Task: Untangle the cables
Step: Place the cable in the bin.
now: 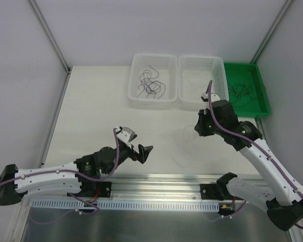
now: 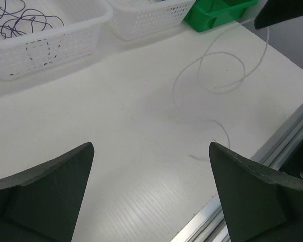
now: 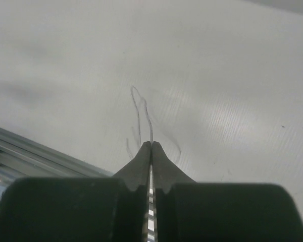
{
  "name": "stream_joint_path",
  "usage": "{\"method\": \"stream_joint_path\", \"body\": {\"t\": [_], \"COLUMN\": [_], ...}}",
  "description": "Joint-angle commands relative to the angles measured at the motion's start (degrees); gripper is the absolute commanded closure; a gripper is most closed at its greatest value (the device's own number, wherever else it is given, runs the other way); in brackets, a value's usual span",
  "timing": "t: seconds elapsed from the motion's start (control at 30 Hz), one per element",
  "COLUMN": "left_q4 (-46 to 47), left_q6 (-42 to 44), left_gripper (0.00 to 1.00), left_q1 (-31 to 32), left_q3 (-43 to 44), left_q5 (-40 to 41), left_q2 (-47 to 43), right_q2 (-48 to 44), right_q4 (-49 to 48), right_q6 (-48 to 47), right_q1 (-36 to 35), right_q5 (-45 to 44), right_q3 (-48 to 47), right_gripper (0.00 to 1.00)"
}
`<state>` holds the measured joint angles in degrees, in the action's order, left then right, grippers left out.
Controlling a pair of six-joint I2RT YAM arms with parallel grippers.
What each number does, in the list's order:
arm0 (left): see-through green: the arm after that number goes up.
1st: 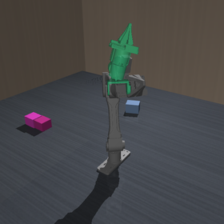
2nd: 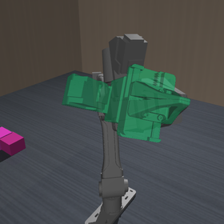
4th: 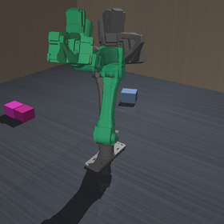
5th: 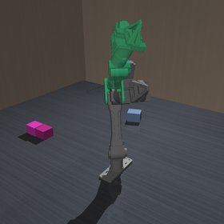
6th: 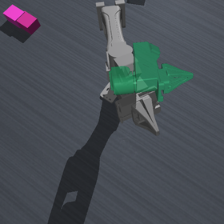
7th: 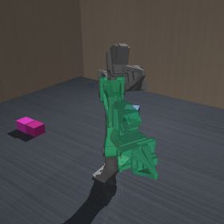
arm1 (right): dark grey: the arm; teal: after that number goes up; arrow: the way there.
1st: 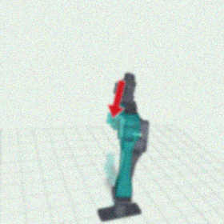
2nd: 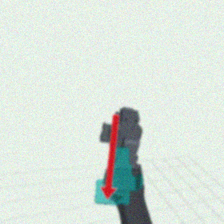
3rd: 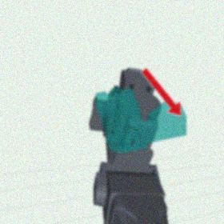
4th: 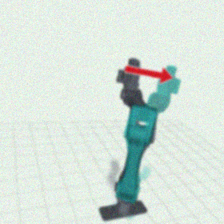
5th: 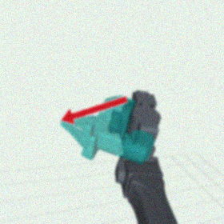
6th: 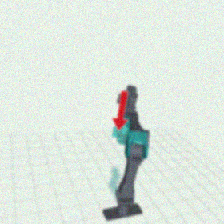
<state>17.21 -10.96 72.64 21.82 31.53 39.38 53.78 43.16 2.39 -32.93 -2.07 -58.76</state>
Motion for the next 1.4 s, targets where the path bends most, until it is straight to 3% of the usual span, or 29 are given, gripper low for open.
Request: {"method": "stream_joint_path", "body": {"t": [0.0,0.07,0.1,0.17,0.2,0.23,0.33,0.47,0.67,0.8,0.97,1.0,1.03,1.1,1.27,1.37], "left_q4": [-5.5,-10.3,-12.1,-14.6,-14.6,-14.5,-14.5,-14.5,-14.5,-14.5,-14.3,-14.1,-13.8,-13.5,-13.5,-13.5], "left_q6": [-5.6,-8.7,-9.9,-14.7,-16.3,-19.3,-19.4,-18.6,-18.9,-19.8,-20.9,-21.2,-21.3,-21.5,-21.8,-22.3], "left_gripper": [0.01,0.01,0.01,0.01,0.01,0.01,0.01,0.01,0.01,0.01,0.01,0.01,0.01,0.01,0.01,0.01], "left_q1": [-1.1,-2.8,-6.6,-13.5,-16.8,-22.9,-27.5,-30.4,-32.8,-33.7,-33.8,-33.8,-33.8,-33.8,-33.8,-33.8], "left_q3": [3.2,5.0,6.5,7.4,7.5,7.6,8.8,10.6,8.6,5.6,4.2,3.7,3.2,3.0,2.1,1.5], "left_q5": [-1.3,-2.1,-3.8,-11.8,-20.5,-23.4,-27.0,-29.2,-29.7,-29.2,-29.5,-29.7,-29.9,-31.2,-31.4,-31.4], "left_q2": [-1.6,-1.1,-0.5,2.3,3.4,5.8,9.0,11.3,10.0,8.4,8.6,8.7,8.9,9.0,8.0,6.4], "right_q2": [1.5,3.3,4.0,6.1,7.1,7.9,12.1,16.4,18.4,22.5,36.4,40.4,52.6,60.0,56.5,57.2], "right_q4": [0.6,1.6,2.7,3.6,3.7,3.7,3.3,-5.8,-28.7,-35.2,-30.6,-26.4,-10.2,-0.8,-14.3,-15.1], "right_q6": [-2.0,-3.8,-4.2,-6.5,-7.6,-8.4,-12.1,-16.5,-26.5,-32.5,-31.5,-30.8,-28.5,-27.1,-25.2,-23.2], "right_q1": [1.1,1.6,1.9,3.0,3.9,4.4,6.2,8.3,11.1,13.5,18.9,21.3,23.3,24.1,24.6,25.1], "right_q5": [-2.9,-3.7,-4.4,-6.7,-6.9,-7.5,-9.8,-14.2,-16.2,-13.9,-9.7,-7.8,-3.5,-4.3,-3.9,-3.1], "right_q3": [-9.0,-13.5,-15.8,-23.4,-26.2,-31.1,-42.5,-50.6,-49.9,-51.1,-51.5,-53.3,-66.1,-75.6,-52.0,-48.5], "right_gripper": [0.99,0.99,0.99,0.99,0.99,0.99,0.99,0.99,0.99,0.99,0.99,0.99,0.99,0.99,0.99,0.99]}}
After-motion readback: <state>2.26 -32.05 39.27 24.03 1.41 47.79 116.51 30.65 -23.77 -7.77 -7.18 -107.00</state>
